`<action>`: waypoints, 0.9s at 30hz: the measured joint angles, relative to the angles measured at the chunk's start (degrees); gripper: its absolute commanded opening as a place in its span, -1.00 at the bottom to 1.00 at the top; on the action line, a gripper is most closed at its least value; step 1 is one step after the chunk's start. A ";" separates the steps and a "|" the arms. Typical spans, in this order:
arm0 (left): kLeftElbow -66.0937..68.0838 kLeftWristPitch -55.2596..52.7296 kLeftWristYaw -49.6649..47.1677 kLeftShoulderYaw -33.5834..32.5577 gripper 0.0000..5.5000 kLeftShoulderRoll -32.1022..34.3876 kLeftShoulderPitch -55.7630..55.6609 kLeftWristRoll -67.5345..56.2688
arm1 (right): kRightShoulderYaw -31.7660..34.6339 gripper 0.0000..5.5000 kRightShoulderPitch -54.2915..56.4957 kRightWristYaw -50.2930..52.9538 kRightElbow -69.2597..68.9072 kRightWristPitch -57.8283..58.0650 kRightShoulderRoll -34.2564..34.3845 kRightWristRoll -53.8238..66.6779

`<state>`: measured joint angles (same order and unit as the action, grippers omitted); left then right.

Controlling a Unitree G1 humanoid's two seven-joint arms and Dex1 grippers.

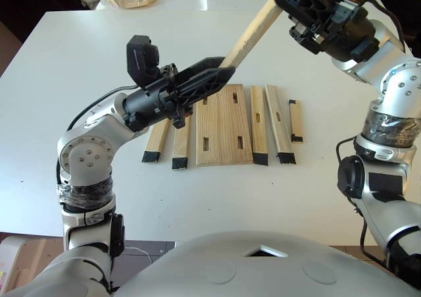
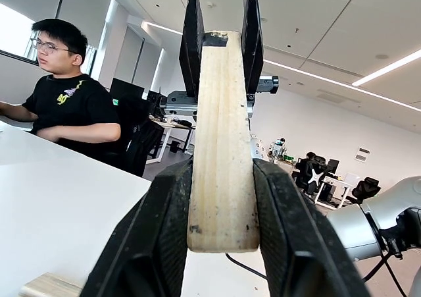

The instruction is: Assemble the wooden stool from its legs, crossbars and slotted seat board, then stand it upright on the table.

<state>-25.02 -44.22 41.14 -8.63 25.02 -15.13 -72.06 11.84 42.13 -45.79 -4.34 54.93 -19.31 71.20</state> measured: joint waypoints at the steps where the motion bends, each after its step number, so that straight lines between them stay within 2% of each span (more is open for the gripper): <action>1: 0.21 0.00 -0.12 0.08 -0.53 -0.08 -0.08 0.07 | -0.01 -0.51 -0.17 0.08 0.00 -0.19 0.00 -0.07; 3: 1.57 0.23 -0.31 0.49 -0.53 -0.61 -0.27 1.51 | -0.03 -0.51 -0.77 0.60 0.31 -0.67 -0.08 -0.91; 4: 2.55 0.60 -0.25 0.92 -0.40 -0.77 -0.41 2.32 | -0.16 -0.50 -0.95 0.78 0.73 -0.95 -0.19 -1.97; 6: 5.11 2.12 -0.06 1.39 -0.28 -1.03 -0.79 4.71 | -1.18 -0.50 -1.01 0.77 1.48 -2.52 -0.63 -5.28; 9: 11.93 5.27 -1.49 1.40 -0.07 -1.29 -0.38 11.68 | -6.15 -0.51 -1.15 -0.04 4.23 -7.42 -1.40 -15.85; 12: 14.45 7.37 -4.26 1.61 -0.05 -0.19 3.97 19.75 | -5.93 -0.52 -1.35 -0.53 6.68 -12.80 -3.53 -21.38; 19: 13.10 12.17 -2.37 5.18 -0.05 0.85 6.46 29.55 | -5.17 -0.52 -0.54 -1.00 13.57 -19.47 -4.22 -28.88; 23: 14.37 14.22 -6.63 1.13 -0.05 -2.15 5.80 30.34 | -14.48 -0.52 -2.55 -11.33 18.41 -35.66 -12.95 -45.83; 27: 15.44 16.85 -16.15 -1.63 -0.05 -9.71 1.79 30.11 | -19.13 -0.52 -8.74 -24.39 20.89 -43.10 -18.58 -51.20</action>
<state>-9.58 -27.37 25.00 -10.26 15.31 -13.34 -41.95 -7.29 33.39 -70.18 16.55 11.83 -37.89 20.00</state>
